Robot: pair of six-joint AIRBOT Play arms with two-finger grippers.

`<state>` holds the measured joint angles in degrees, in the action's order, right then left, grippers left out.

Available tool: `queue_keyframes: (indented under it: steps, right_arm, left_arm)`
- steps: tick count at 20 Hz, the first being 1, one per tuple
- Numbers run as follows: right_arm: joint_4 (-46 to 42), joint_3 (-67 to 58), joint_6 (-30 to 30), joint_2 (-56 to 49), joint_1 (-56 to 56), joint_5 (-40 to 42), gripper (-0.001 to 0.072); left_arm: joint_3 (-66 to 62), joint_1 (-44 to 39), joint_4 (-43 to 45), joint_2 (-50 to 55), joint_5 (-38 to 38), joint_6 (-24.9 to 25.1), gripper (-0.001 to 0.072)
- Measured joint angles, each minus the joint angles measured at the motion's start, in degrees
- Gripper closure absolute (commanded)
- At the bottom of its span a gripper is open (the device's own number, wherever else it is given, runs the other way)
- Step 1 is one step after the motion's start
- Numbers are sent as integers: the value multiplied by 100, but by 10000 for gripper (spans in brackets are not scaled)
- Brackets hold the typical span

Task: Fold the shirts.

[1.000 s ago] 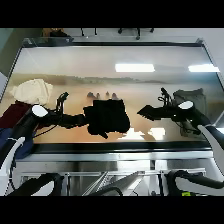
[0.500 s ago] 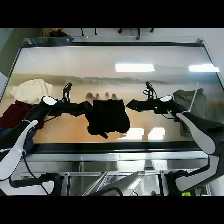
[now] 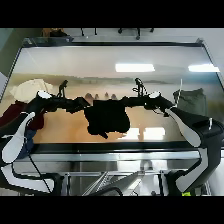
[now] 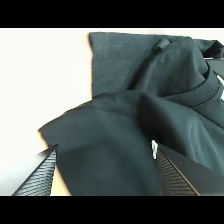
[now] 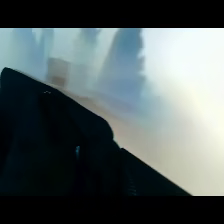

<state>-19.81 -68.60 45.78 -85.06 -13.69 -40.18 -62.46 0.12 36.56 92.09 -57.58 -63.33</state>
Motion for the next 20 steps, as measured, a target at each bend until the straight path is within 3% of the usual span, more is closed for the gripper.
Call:
queue_keyframes:
  steps: [4,7,9,10,11,12,16,20]
  right_arm:
    - [9,-59,-28,-17,-24,-76,425]
    - [39,-74,-42,-17,-28,-105,608]
    - [42,-76,-42,-17,-28,-131,626]
    - [44,-76,-42,-17,-28,-153,695]
    - [46,-76,-42,-17,-28,-186,690]
    - [50,-79,-42,-17,-28,-214,690]
    - [55,-81,-42,116,-4,-365,690]
    - [46,-219,-42,750,275,-468,690]
  left_arm:
    - [66,402,37,-42,-483,22,45]
    - [286,365,90,96,-463,24,45]
    - [361,175,-2,229,-363,46,79]
    - [372,48,-101,291,-260,72,283]
    - [356,-79,-107,354,-122,114,540]
    - [297,-208,-46,420,9,151,693]
    - [-179,-546,-177,382,72,238,693]
    - [-879,-444,-227,-190,-341,153,692]
